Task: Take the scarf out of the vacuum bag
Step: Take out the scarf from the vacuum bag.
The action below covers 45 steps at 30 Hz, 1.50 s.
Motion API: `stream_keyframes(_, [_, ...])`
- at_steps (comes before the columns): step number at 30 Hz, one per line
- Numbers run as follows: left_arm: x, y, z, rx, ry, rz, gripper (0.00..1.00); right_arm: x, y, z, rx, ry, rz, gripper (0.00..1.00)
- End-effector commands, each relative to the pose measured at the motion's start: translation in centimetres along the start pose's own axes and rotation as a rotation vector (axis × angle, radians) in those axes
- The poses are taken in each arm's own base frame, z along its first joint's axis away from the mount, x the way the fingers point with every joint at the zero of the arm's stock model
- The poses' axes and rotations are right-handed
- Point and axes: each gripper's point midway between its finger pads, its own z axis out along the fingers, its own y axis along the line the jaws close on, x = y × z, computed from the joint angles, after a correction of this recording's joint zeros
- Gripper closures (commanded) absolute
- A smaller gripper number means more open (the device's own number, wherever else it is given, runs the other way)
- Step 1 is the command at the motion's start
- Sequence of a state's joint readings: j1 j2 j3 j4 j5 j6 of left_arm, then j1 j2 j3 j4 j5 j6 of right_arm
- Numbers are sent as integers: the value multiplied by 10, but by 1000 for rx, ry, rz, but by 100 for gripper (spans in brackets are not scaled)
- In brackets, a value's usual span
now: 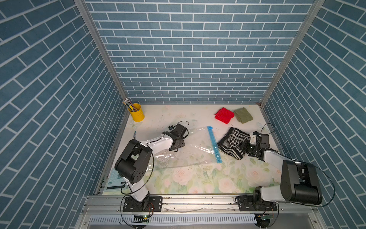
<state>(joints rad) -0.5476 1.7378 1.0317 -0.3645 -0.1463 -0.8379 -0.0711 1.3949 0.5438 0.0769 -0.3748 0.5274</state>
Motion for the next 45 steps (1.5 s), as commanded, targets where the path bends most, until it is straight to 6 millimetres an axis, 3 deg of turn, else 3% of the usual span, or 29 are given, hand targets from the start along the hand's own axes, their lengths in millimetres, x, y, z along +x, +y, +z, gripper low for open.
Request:
stream_keyframes(1, [-3, 7, -5, -19, -19, -8, 91, -19, 4, -1, 1, -43, 14, 100])
stream_keyframes(11, [-7, 5, -9, -31, -40, 5, 91, -12, 1, 13, -21, -4, 14, 100])
stream_keyframes(45, [-16, -4, -16, -18, -60, 0, 91, -11, -4, 11, 14, -3, -26, 100])
